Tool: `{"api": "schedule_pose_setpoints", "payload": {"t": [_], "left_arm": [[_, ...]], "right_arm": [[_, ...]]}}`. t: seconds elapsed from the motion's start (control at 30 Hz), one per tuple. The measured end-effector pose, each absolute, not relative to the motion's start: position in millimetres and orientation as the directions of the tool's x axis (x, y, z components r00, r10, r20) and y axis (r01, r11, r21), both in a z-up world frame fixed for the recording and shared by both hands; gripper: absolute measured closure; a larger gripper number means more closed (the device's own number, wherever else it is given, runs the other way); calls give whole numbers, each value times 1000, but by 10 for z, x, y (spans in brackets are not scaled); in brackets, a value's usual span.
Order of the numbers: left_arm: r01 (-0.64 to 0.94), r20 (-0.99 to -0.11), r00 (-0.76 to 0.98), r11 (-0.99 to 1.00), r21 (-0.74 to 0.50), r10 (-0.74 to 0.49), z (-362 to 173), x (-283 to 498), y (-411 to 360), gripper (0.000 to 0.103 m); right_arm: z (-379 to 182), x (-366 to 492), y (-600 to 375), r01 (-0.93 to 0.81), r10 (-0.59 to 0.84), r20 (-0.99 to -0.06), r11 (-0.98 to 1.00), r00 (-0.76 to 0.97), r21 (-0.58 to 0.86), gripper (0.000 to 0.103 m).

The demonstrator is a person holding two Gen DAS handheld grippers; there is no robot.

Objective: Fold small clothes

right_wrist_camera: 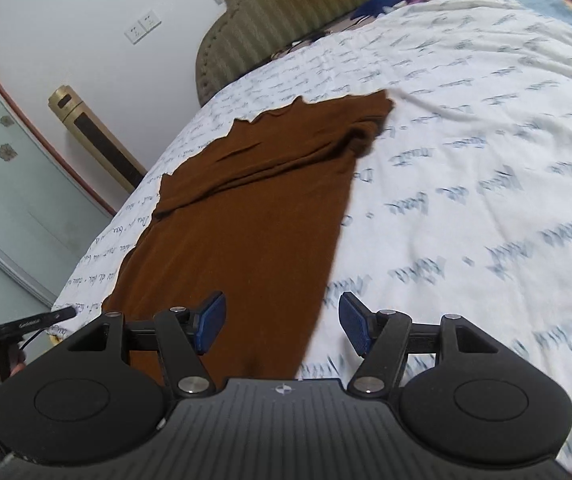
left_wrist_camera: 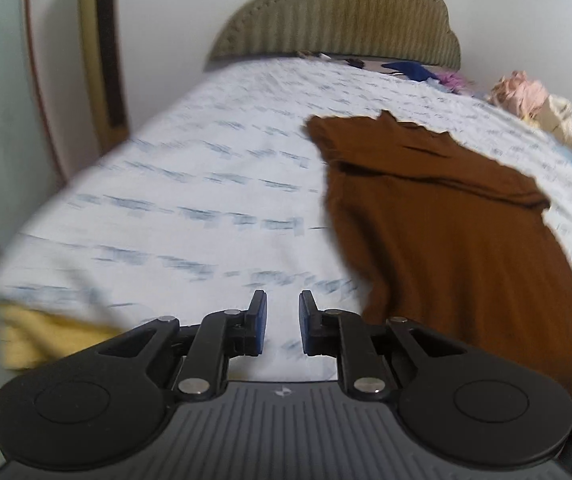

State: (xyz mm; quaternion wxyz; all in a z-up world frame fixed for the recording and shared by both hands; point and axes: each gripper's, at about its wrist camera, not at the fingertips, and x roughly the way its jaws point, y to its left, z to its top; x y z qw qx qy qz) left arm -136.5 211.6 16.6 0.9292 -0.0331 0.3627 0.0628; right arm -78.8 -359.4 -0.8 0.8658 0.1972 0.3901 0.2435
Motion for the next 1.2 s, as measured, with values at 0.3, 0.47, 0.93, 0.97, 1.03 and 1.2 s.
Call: {"api": "schedule_pose_setpoints", "payload": {"t": [0.3, 0.47, 0.93, 0.97, 1.03, 1.2], "left_arm": [[-65, -696, 718, 996, -66, 0, 71, -1636, 1997, 56], [19, -745, 654, 988, -156, -131, -362, -1433, 1733, 56], [18, -670, 677, 917, -399, -305, -582, -1413, 1984, 56], [26, -665, 679, 916, -400, -310, -578, -1418, 1981, 56], [35, -662, 681, 917, -397, -312, -575, -1400, 1958, 56], [47, -645, 688, 907, -418, -333, -609, -1356, 1961, 56]], "right_arm": [[61, -1191, -3824, -308, 634, -544, 759, 549, 573, 32], [-201, -1255, -3754, -280, 655, -555, 739, 513, 613, 32], [-915, -984, -3528, -192, 866, -356, 439, 350, 878, 46], [-953, -979, -3510, -186, 871, -354, 431, 341, 883, 52], [-1007, -957, -3479, -168, 875, -348, 419, 337, 892, 57], [-1092, -976, -3510, -115, 872, -356, 413, 337, 903, 83]]}}
